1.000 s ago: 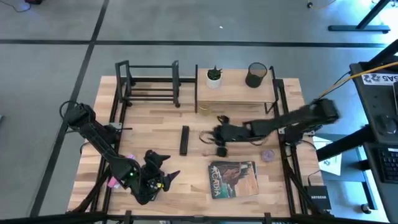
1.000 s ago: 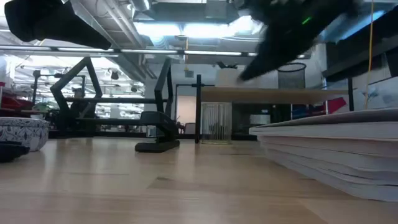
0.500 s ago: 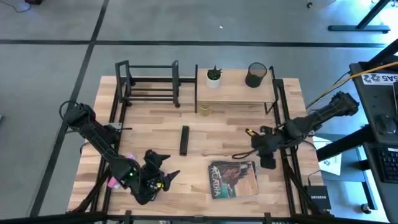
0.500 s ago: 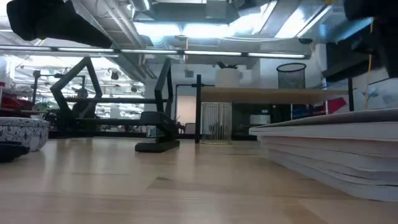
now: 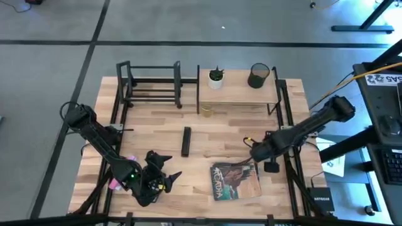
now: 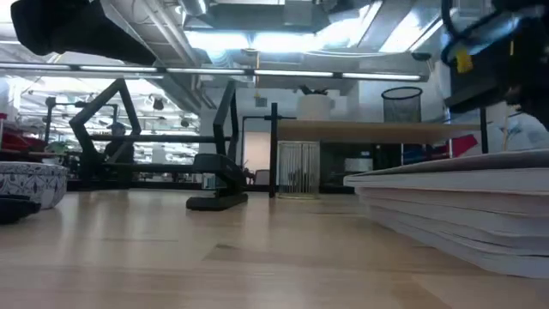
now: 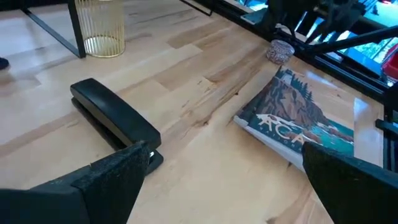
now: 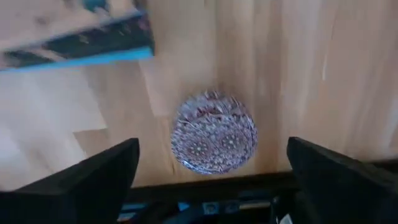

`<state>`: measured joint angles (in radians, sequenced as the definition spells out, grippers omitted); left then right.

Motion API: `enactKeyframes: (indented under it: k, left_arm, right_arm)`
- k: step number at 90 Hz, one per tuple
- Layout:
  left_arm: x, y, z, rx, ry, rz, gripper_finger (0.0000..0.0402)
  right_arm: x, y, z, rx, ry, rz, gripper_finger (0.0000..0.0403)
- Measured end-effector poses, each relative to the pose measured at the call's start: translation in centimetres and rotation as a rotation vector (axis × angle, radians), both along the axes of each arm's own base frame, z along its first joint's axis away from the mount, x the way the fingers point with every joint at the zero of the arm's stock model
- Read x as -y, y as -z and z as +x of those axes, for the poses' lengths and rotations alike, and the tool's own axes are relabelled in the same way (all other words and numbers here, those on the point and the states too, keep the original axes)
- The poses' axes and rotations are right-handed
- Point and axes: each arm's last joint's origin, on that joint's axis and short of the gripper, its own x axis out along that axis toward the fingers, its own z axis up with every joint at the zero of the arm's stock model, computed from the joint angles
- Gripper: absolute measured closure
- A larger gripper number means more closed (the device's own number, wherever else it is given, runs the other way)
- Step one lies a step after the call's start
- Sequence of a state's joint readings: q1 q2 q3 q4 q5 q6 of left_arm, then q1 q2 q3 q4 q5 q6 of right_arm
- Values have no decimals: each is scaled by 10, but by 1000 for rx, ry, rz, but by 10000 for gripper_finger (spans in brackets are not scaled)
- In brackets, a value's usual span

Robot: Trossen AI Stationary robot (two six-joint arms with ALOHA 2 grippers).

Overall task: Stock shelves
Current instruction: Put the red floral-patterned item onto the shelf

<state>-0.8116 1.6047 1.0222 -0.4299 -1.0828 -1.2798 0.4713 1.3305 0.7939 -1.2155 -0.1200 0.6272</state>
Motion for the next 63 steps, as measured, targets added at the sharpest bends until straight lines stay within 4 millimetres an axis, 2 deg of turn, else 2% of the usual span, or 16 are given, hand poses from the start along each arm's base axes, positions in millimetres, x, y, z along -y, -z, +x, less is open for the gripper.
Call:
enactKeyframes:
  k: [16,37,48,56,63]
  left_arm:
    - [1,2,1,-9,4,13,2]
    - [4,17,4,-46,5,43,2]
    - [4,18,5,-47,2,42,2]
    - [4,18,5,-48,2,43,2]
    - [4,18,5,-47,2,41,2]
  right_arm:
    - [2,19,-5,-58,57,-27,25]
    - [6,37,-11,-43,132,-48,26]
    - [7,45,-14,-32,160,-57,28]
    - [8,49,-15,-19,185,-57,43]
    - [8,51,-14,3,196,-64,73]
